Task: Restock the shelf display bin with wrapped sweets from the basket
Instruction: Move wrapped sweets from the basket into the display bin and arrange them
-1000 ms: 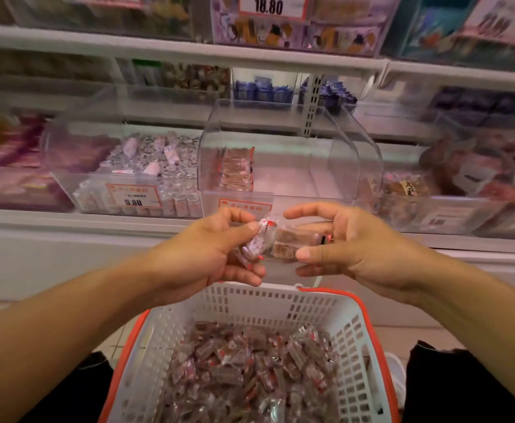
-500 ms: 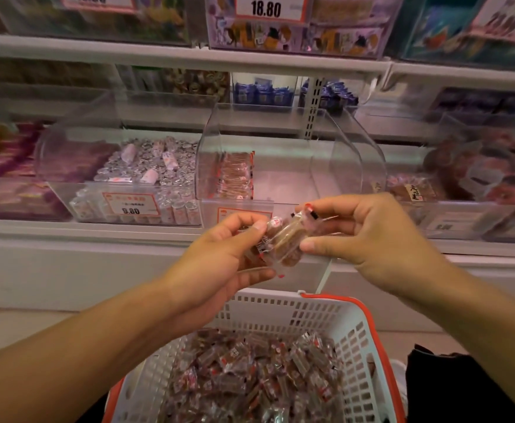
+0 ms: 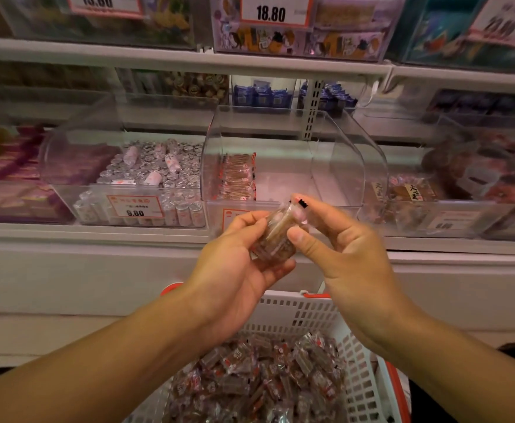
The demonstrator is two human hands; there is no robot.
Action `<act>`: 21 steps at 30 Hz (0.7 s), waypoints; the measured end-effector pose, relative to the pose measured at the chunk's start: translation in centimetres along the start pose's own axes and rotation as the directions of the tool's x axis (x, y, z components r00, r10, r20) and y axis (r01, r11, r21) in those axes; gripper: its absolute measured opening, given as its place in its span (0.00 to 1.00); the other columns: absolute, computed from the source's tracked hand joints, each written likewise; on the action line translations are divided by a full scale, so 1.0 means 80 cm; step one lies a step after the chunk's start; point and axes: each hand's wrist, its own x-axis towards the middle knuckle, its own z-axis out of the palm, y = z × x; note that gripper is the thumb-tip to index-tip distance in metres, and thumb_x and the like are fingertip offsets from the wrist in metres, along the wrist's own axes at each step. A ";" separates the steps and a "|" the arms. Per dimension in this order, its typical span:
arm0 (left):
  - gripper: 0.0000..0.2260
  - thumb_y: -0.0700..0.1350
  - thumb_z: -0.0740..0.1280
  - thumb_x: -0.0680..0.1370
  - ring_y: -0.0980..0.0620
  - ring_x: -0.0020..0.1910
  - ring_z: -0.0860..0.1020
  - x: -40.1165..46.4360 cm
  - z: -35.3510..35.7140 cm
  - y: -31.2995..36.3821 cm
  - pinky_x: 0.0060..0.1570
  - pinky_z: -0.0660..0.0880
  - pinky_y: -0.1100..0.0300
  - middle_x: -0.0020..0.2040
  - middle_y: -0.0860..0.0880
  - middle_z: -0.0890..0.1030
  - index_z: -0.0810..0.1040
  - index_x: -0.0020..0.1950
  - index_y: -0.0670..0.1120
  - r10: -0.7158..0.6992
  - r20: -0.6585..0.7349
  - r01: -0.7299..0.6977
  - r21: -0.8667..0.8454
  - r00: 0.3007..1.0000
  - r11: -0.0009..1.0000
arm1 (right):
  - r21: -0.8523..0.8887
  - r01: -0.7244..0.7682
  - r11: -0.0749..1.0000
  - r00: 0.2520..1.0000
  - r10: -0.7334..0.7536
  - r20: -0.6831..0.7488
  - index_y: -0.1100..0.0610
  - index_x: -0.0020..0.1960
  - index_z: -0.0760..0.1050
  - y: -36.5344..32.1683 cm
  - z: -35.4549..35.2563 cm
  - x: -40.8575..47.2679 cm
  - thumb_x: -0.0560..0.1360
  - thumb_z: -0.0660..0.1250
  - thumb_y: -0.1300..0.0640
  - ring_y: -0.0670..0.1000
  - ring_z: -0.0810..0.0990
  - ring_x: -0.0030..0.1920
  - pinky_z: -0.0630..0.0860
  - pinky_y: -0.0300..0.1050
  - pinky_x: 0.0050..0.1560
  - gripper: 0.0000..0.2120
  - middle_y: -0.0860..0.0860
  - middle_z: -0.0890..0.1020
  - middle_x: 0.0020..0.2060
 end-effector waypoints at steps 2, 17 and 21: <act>0.06 0.44 0.57 0.83 0.52 0.40 0.79 0.003 0.002 -0.003 0.37 0.76 0.59 0.49 0.44 0.82 0.73 0.55 0.46 0.036 -0.054 -0.034 0.039 0.998 0.999 | -0.077 0.021 0.997 0.999 -0.019 0.032 0.46 0.73 0.70 0.005 0.009 -0.004 0.78 0.68 0.62 0.35 0.78 0.60 0.75 0.31 0.56 0.26 0.36 0.81 0.57; 0.13 0.58 0.56 0.82 0.45 0.42 0.82 0.033 0.009 0.048 0.39 0.79 0.51 0.47 0.45 0.81 0.70 0.57 0.51 0.178 -0.023 -0.126 0.619 0.984 0.775 | -0.522 0.174 0.835 0.912 0.063 0.405 0.55 0.50 0.81 -0.070 -0.022 0.062 0.66 0.79 0.59 0.55 0.84 0.41 0.81 0.51 0.44 0.14 0.51 0.86 0.42; 0.12 0.57 0.57 0.82 0.60 0.48 0.78 0.055 -0.018 0.096 0.47 0.75 0.68 0.51 0.57 0.78 0.71 0.59 0.52 0.485 0.258 -0.373 0.914 0.836 0.157 | -0.651 0.109 0.751 0.958 0.096 0.271 0.51 0.47 0.83 -0.078 -0.033 0.145 0.65 0.80 0.54 0.45 0.83 0.38 0.80 0.39 0.38 0.12 0.46 0.86 0.39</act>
